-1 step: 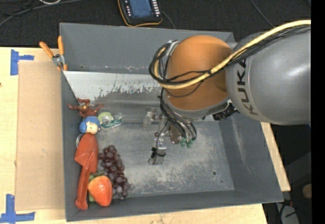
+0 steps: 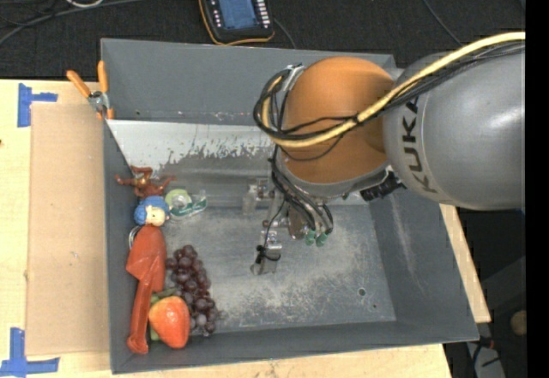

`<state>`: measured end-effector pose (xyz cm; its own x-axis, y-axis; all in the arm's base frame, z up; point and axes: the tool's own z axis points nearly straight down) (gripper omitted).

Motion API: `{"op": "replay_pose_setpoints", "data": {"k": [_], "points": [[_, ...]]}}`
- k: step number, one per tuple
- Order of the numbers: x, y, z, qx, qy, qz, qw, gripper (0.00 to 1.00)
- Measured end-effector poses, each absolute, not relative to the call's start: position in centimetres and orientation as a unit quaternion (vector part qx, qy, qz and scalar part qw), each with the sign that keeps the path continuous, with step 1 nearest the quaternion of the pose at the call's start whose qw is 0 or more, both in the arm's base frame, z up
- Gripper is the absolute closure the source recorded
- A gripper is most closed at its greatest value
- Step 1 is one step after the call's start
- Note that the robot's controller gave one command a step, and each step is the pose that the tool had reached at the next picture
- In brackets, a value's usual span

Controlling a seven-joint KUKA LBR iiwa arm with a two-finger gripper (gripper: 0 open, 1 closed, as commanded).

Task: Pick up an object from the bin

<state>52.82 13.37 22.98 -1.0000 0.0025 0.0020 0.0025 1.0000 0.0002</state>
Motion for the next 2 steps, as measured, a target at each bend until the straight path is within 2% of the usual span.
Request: {"op": "replay_pose_setpoints", "data": {"k": [1,2], "points": [[52.2,20.3,10.4,-0.087,-0.996,0.000,0.001,0.00],[50.3,21.4,13.1,0.009,-1.000,0.000,-0.002,0.00]]}}
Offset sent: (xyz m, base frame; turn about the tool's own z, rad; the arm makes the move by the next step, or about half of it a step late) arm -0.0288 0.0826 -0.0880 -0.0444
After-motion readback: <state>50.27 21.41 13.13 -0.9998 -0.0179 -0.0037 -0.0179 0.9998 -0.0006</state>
